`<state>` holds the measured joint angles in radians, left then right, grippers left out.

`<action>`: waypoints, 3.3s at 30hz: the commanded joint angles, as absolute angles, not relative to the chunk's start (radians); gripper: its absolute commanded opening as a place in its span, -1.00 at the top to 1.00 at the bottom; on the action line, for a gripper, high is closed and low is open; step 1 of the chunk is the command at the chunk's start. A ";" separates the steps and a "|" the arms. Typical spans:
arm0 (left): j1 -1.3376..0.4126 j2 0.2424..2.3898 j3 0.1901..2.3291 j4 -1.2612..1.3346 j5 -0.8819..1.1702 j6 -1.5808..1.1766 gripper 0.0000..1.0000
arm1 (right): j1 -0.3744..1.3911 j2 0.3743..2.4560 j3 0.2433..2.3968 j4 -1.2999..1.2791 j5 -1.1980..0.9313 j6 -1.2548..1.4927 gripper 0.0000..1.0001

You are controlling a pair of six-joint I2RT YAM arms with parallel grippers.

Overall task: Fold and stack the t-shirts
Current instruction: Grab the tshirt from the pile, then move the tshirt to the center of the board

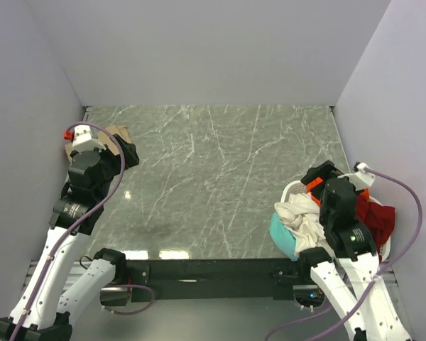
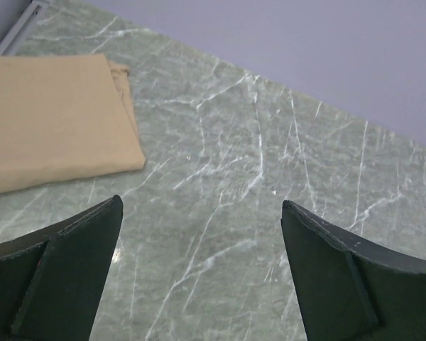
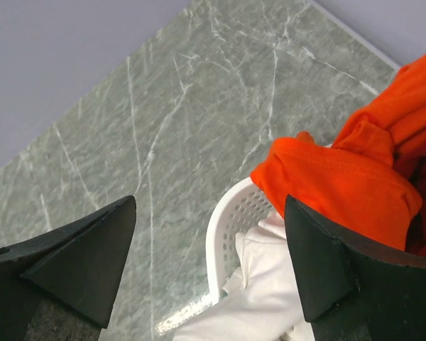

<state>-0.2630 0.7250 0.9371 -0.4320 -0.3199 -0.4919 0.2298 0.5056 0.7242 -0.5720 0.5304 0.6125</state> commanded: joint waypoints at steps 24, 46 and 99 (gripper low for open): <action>-0.262 0.873 0.899 -0.407 -0.216 -0.443 -0.99 | 0.213 0.707 0.885 -1.081 0.256 0.807 -0.86; -0.262 0.796 0.836 -0.454 -0.232 -0.469 -0.99 | 0.213 0.664 0.696 -1.152 0.133 0.859 -0.77; -0.262 0.715 0.900 -0.486 -0.150 -0.477 -0.99 | 0.550 1.150 1.769 -0.549 0.129 0.486 1.00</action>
